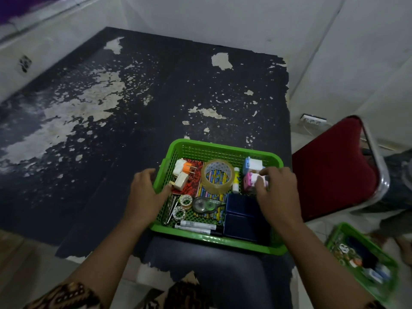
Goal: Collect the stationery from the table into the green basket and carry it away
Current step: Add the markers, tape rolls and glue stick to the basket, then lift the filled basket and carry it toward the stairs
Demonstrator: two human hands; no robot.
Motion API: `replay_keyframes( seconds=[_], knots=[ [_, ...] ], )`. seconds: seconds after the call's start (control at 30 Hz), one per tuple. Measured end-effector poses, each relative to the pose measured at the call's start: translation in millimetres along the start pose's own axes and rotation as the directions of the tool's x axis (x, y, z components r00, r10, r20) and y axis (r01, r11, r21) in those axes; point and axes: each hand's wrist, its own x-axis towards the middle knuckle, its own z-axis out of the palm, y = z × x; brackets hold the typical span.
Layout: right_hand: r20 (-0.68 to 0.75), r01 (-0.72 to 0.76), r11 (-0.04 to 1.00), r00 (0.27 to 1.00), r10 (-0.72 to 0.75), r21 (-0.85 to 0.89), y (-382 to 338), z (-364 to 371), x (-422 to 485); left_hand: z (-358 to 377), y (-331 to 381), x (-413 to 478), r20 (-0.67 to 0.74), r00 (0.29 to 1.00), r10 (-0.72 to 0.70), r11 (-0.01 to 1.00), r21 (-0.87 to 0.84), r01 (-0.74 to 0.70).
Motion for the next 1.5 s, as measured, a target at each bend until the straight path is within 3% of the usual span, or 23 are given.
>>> replay_keyframes(
  seconds=[0.1, 0.23, 0.3, 0.57, 0.8, 1.03, 1.23, 1.5],
  knots=[
    [-0.021, -0.208, 0.978, 0.978, 0.208, -0.008, 25.0, -7.4, -14.1, 0.2, -0.3, 1.3, 0.083, 0.982, -0.172, 0.983, -0.051, 0.177],
    [0.195, -0.473, 0.861, 0.877, 0.440, 0.188, 39.0, -5.6, -32.5, 5.7, -4.4, -5.2, 0.057, 0.978, -0.198, 0.977, -0.067, 0.202],
    [0.243, -0.498, 0.834, 0.862, 0.445, 0.237, 41.8, -0.7, -40.6, 8.3, -4.9, -9.8, 0.058, 0.981, -0.186, 0.975, -0.113, 0.192],
    [0.087, -0.436, 0.823, 0.896, 0.435, 0.366, 41.6, 2.4, -36.3, 1.9, 0.4, -12.1, -0.006, 0.981, -0.193, 0.963, -0.195, 0.188],
    [0.073, -0.320, 0.798, 0.941, 0.330, 0.511, 22.0, -10.1, -17.6, -30.2, 11.7, -20.1, -0.090, 0.975, -0.203, 0.949, -0.265, 0.173],
    [0.151, -0.235, 0.646, 0.971, 0.183, 0.727, -37.2, -35.3, 12.5, -103.8, 9.1, -41.1, -0.206, 0.949, -0.239, 0.904, -0.405, 0.139],
    [0.275, -0.234, 0.518, 0.962, -0.001, 0.823, -122.3, -53.4, 16.6, -188.1, -3.4, -80.3, -0.363, 0.878, -0.313, 0.852, -0.516, 0.090],
    [0.341, -0.147, 0.550, 0.900, -0.270, 0.822, -247.7, -61.7, -15.2, -304.0, -37.6, -174.0, -0.532, 0.751, -0.392, 0.844, -0.533, 0.064]
  ],
)
